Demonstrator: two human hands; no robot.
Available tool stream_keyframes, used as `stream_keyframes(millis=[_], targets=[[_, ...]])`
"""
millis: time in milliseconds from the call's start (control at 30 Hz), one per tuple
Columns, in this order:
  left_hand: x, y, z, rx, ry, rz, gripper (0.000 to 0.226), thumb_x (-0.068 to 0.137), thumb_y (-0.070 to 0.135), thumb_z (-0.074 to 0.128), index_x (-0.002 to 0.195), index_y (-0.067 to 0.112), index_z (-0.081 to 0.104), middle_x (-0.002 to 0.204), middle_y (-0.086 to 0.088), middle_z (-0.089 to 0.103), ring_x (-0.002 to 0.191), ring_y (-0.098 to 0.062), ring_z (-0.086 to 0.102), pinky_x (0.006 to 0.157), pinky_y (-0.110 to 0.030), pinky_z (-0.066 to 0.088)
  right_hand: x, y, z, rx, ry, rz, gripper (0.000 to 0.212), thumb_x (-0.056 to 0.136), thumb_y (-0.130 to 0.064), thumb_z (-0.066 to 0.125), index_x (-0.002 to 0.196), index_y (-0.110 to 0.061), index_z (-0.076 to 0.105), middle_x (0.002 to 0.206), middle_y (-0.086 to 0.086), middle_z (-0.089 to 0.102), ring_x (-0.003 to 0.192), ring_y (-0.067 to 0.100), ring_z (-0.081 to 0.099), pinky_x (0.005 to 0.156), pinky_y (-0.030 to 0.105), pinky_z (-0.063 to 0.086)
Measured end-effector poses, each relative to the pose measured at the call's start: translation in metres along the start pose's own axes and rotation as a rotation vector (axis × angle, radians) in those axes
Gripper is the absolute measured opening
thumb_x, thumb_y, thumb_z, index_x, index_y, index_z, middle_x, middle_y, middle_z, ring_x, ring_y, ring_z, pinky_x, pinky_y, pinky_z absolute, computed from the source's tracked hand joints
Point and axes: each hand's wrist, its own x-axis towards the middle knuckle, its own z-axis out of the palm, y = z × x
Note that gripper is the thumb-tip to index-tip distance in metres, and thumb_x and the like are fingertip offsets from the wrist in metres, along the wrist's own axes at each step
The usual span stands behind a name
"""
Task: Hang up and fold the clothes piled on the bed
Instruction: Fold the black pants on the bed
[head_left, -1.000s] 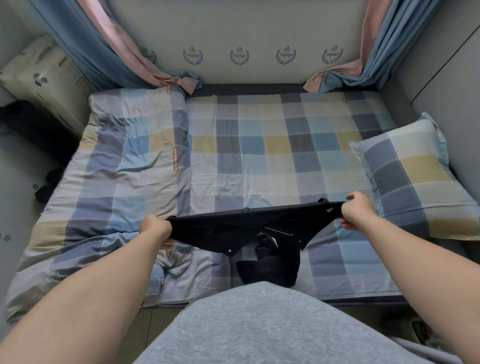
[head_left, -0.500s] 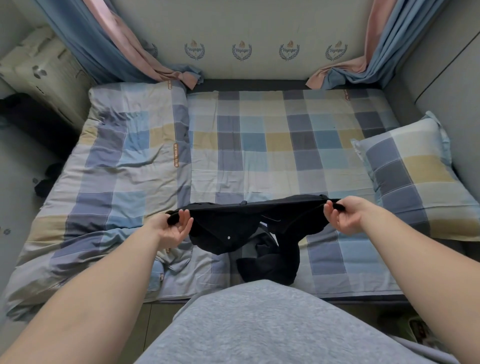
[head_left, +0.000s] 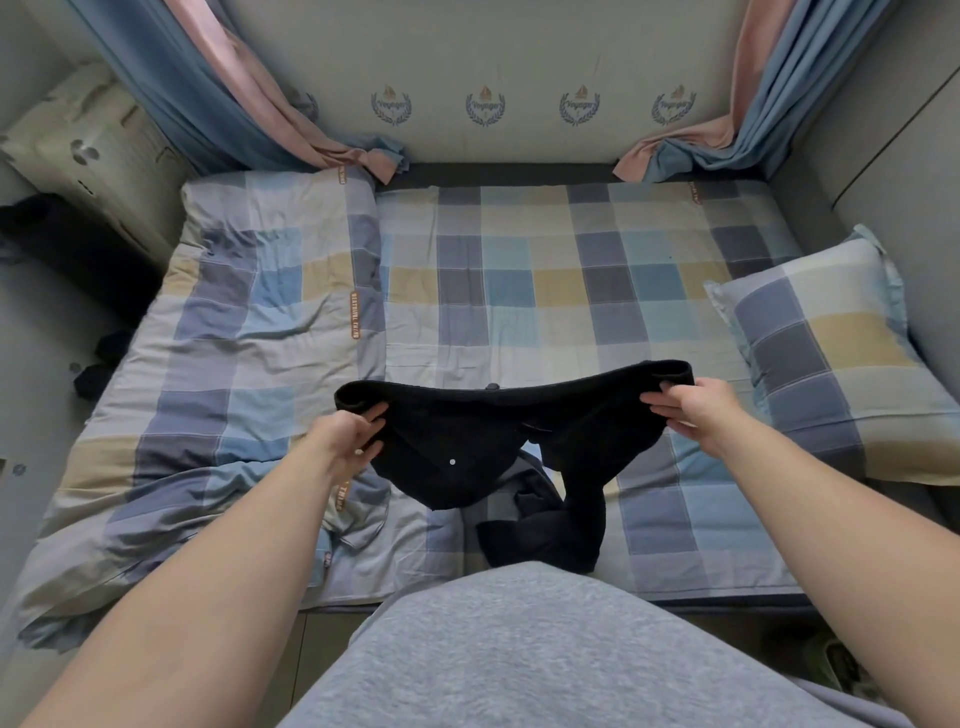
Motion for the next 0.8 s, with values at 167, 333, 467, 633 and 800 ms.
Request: stream_keyframes(millis=[167, 333, 467, 633, 800], targets=[[0.003, 0.014, -0.009, 0.609, 0.290, 0.519, 0.017, 0.082, 0.001, 0.072, 0.082, 0.017, 0.069, 0.090, -0.010, 0.072, 0.099, -0.036, 0.068, 0.090, -0.046, 0.055, 0.006, -0.008, -0.013, -0.569, 0.281, -0.438, 0.009, 0.099, -0.030, 0.056, 0.094, -0.022, 0.057, 0.089, 0.005, 0.071, 0.090, 0.030, 0.060, 0.068, 0.035, 0.040], [-0.014, 0.067, 0.013, 0.898, 0.499, 0.856, 0.023, 0.098, 0.037, 0.053, 0.084, 0.020, 0.059, 0.097, -0.007, 0.050, 0.104, -0.036, 0.049, 0.087, -0.044, 0.041, 0.002, -0.061, -0.015, -0.776, 0.462, -0.778, 0.017, 0.099, -0.030, 0.055, 0.098, -0.013, 0.055, 0.102, 0.014, 0.046, 0.099, 0.037, 0.047, 0.079, 0.041, 0.037], [-0.044, 0.137, 0.051, 0.498, 0.260, 0.990, 0.026, 0.101, 0.037, 0.053, 0.081, 0.023, 0.059, 0.094, -0.004, 0.065, 0.091, -0.023, 0.059, 0.073, -0.029, 0.046, -0.025, -0.140, -0.015, -0.619, 0.389, -1.003, 0.014, 0.102, -0.027, 0.052, 0.092, -0.019, 0.046, 0.087, 0.007, 0.056, 0.079, 0.029, 0.050, 0.068, 0.037, 0.037], [-0.106, 0.241, 0.098, 0.176, 0.240, 1.197, 0.021, 0.103, 0.037, 0.049, 0.102, 0.021, 0.063, 0.094, 0.011, 0.065, 0.094, -0.015, 0.062, 0.081, -0.027, 0.048, -0.074, -0.253, -0.019, -0.476, 0.418, -1.179, 0.017, 0.105, -0.027, 0.050, 0.104, -0.011, 0.050, 0.089, 0.011, 0.063, 0.081, 0.029, 0.056, 0.072, 0.035, 0.041], [-0.171, 0.336, 0.122, 0.137, 0.353, 1.358, 0.023, 0.102, 0.035, 0.048, 0.103, 0.015, 0.059, 0.083, 0.011, 0.057, 0.078, -0.008, 0.055, 0.064, -0.014, 0.040, -0.131, -0.356, -0.028, -0.366, 0.492, -1.279, 0.029, 0.106, -0.027, 0.048, 0.123, -0.005, 0.050, 0.109, 0.017, 0.064, 0.100, 0.035, 0.060, 0.085, 0.043, 0.048]])
